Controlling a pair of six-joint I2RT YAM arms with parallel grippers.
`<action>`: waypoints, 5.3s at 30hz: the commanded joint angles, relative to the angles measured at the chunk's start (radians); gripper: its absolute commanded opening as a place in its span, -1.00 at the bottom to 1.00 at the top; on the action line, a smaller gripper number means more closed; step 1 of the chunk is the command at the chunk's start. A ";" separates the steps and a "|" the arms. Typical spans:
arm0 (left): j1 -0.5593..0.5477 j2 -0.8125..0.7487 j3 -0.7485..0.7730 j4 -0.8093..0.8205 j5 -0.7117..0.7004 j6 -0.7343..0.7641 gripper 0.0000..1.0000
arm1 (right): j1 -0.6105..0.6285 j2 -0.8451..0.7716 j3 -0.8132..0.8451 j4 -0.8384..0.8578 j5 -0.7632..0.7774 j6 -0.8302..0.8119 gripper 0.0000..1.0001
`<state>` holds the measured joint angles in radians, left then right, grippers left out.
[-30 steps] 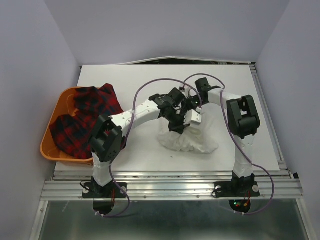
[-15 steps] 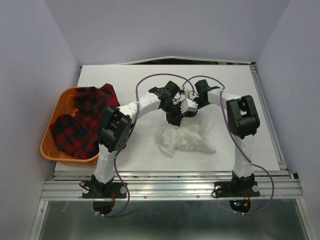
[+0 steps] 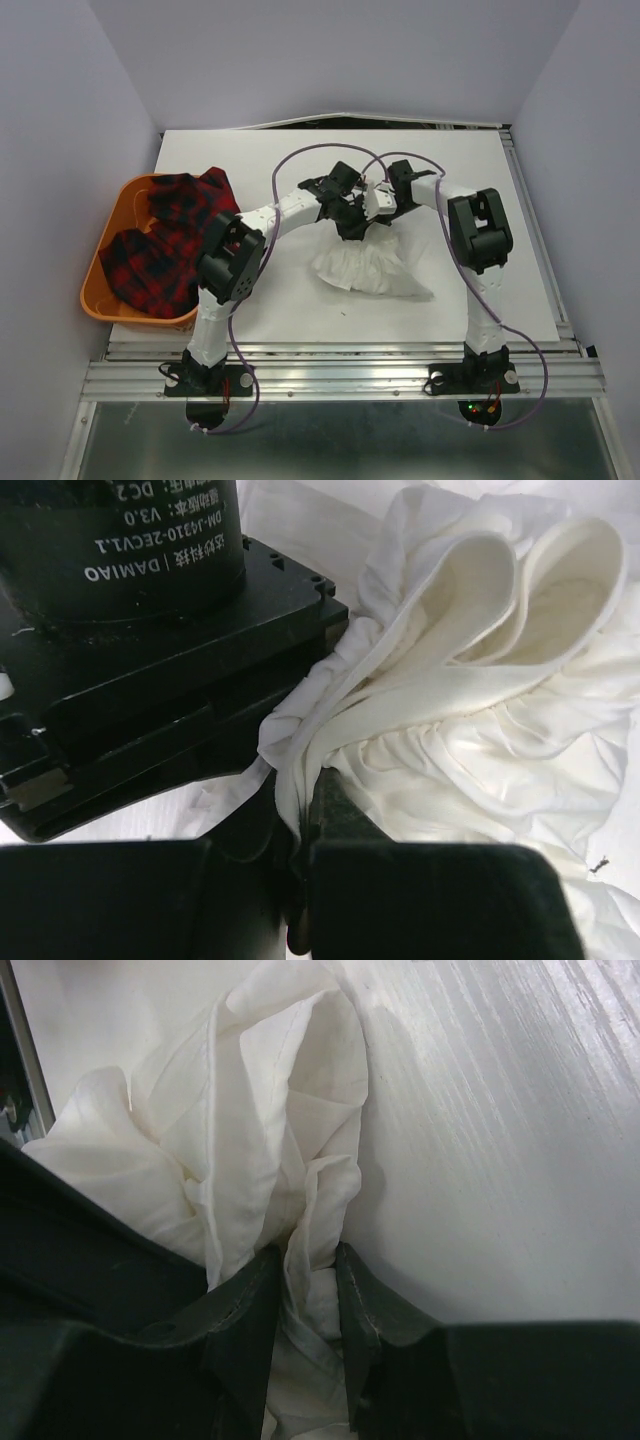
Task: Fold and stack the skirts
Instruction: Fold the skirt, then neatly place the folded skirt to the corner
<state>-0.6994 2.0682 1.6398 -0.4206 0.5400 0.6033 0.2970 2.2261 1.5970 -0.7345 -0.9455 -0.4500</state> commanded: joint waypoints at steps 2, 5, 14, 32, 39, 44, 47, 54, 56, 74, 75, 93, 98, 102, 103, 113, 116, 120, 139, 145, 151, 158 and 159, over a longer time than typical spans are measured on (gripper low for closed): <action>0.003 -0.008 -0.049 0.147 -0.115 -0.020 -1.00 | 0.017 0.041 0.066 -0.100 -0.044 -0.045 -0.28; 0.003 0.026 -0.049 0.170 -0.149 -0.033 -0.97 | 0.017 0.050 0.076 -0.114 -0.044 -0.049 -0.27; -0.012 0.062 -0.101 0.174 -0.161 -0.039 -0.91 | -0.007 0.113 0.193 -0.104 0.070 0.056 0.29; 0.000 0.153 0.026 0.013 -0.072 -0.097 -0.57 | -0.234 0.101 0.388 -0.200 0.117 0.180 0.56; 0.052 0.168 0.133 -0.096 0.070 -0.175 -0.27 | -0.338 -0.101 0.333 -0.224 0.074 0.165 0.60; 0.112 0.135 0.205 -0.136 0.181 -0.252 -0.12 | -0.338 -0.311 0.108 -0.184 -0.042 0.177 0.54; 0.153 0.113 0.222 -0.133 0.251 -0.306 -0.10 | -0.338 -0.380 0.012 -0.178 -0.131 0.180 0.39; 0.230 0.046 0.170 -0.017 0.396 -0.444 -0.12 | -0.228 -0.545 -0.218 -0.106 -0.283 0.200 0.04; 0.239 -0.009 0.099 0.070 0.440 -0.493 -0.13 | -0.188 -0.551 -0.265 -0.038 -0.273 0.221 -0.02; 0.324 0.164 0.049 0.256 0.446 -0.740 -0.62 | -0.093 -0.181 -0.210 0.684 -0.180 0.617 -0.21; 0.327 0.174 0.055 0.253 0.448 -0.740 -0.63 | -0.082 -0.174 -0.218 0.708 -0.179 0.634 -0.21; 0.428 -0.078 -0.098 0.391 0.252 -0.721 0.19 | -0.062 0.000 -0.267 0.705 0.039 0.611 -0.21; 0.404 -0.144 -0.120 0.443 0.253 -0.705 0.25 | -0.062 -0.009 -0.273 0.699 0.033 0.619 -0.20; 0.359 -0.134 -0.153 0.479 0.339 -0.731 0.17 | -0.062 -0.026 -0.276 0.699 0.027 0.626 -0.19; 0.339 -0.125 -0.158 0.486 0.360 -0.759 0.14 | -0.062 -0.029 -0.278 0.701 0.027 0.629 -0.19; 0.354 0.062 -0.192 0.447 0.312 -0.852 -0.02 | -0.062 -0.039 -0.272 0.641 0.114 0.593 -0.14; 0.371 0.079 -0.178 0.375 0.238 -0.826 -0.05 | -0.062 -0.042 -0.264 0.601 0.175 0.562 -0.14; 0.373 0.102 -0.141 0.258 0.172 -0.742 -0.05 | -0.062 -0.057 -0.252 0.551 0.249 0.519 -0.14; 0.362 -0.336 -0.098 0.283 -0.199 -0.516 0.35 | -0.166 -0.175 -0.048 0.281 0.599 0.149 -0.01; 0.362 -0.375 -0.089 0.253 -0.235 -0.500 0.49 | -0.205 -0.138 0.204 0.159 0.603 0.123 0.25; 0.362 -0.388 -0.101 0.267 -0.276 -0.523 0.49 | -0.205 -0.207 0.287 0.122 0.646 0.547 0.50; 0.363 -0.370 -0.113 0.267 -0.298 -0.539 0.49 | -0.095 -0.263 0.186 0.047 0.824 0.835 0.45; 0.363 -0.367 -0.110 0.264 -0.301 -0.543 0.49 | -0.082 -0.264 0.167 0.044 0.830 0.850 0.43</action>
<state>-0.3382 1.7237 1.5311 -0.1699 0.2638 0.0704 0.1432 2.0144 1.8194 -0.6247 -0.2058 0.2070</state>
